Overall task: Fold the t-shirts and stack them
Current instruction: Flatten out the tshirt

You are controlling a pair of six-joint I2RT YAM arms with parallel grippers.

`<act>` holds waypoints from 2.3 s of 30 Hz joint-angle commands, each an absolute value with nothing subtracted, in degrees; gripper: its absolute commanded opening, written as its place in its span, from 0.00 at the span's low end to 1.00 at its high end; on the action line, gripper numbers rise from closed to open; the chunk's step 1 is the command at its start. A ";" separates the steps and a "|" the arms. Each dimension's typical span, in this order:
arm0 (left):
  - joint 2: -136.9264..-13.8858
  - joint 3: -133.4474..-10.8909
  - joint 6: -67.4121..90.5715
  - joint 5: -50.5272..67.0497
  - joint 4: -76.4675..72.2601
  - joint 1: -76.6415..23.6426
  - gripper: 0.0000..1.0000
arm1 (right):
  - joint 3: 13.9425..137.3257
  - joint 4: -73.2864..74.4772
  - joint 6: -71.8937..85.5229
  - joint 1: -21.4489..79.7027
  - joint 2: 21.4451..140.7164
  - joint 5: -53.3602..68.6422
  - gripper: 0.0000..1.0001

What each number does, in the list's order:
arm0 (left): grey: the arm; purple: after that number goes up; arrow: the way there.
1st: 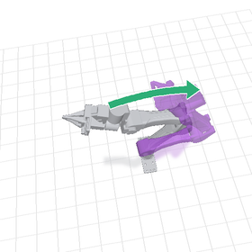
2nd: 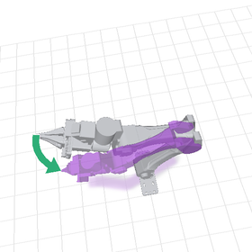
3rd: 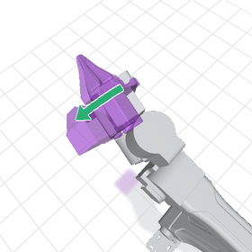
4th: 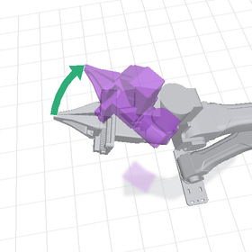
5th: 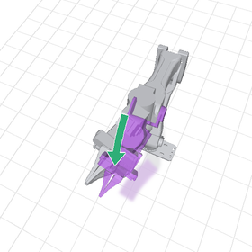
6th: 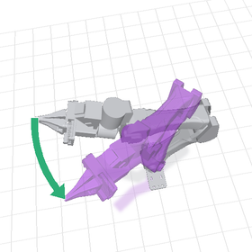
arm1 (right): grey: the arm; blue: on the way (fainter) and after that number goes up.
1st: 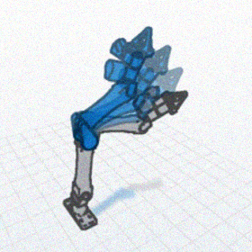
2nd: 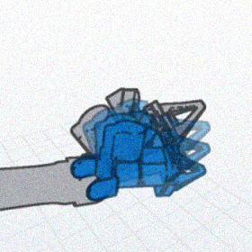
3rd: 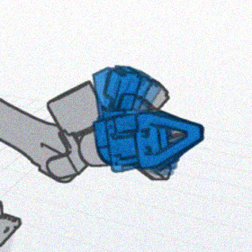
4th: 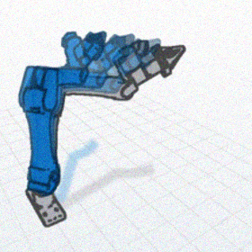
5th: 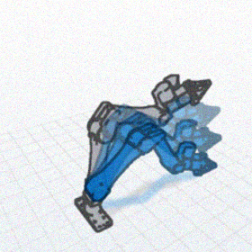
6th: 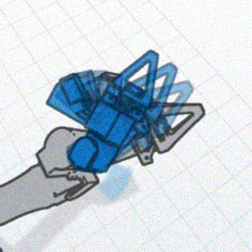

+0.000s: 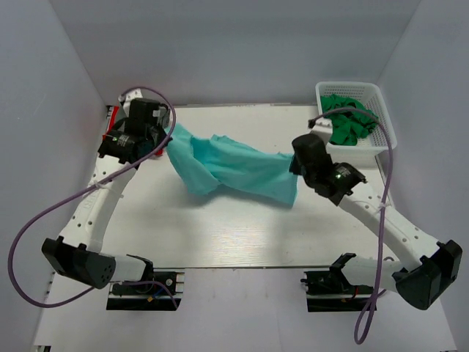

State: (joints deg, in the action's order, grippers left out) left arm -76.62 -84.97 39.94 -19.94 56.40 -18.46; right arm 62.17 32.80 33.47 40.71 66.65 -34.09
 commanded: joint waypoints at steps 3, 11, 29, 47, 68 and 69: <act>-73.74 -94.82 25.60 -19.44 43.08 -18.72 0.00 | 73.54 25.23 22.78 36.48 65.92 -38.58 0.00; -75.85 -107.67 11.79 -20.48 37.81 -18.72 0.00 | 86.91 17.24 9.76 34.10 65.30 -41.92 0.00; -67.24 -117.50 -1.13 -20.65 24.18 -18.72 0.00 | 102.48 12.83 -10.81 33.75 61.18 -48.43 0.00; -58.63 -123.93 1.14 -1.68 25.39 -18.19 0.00 | 103.10 22.76 -6.16 33.66 48.26 -21.19 0.00; -50.19 -89.96 11.07 -9.22 18.47 -17.67 0.00 | 74.03 15.21 2.98 33.58 41.13 -32.15 0.00; -50.19 -88.00 11.77 -10.19 17.67 -17.67 0.00 | 73.13 14.77 4.03 33.66 41.39 -33.30 0.00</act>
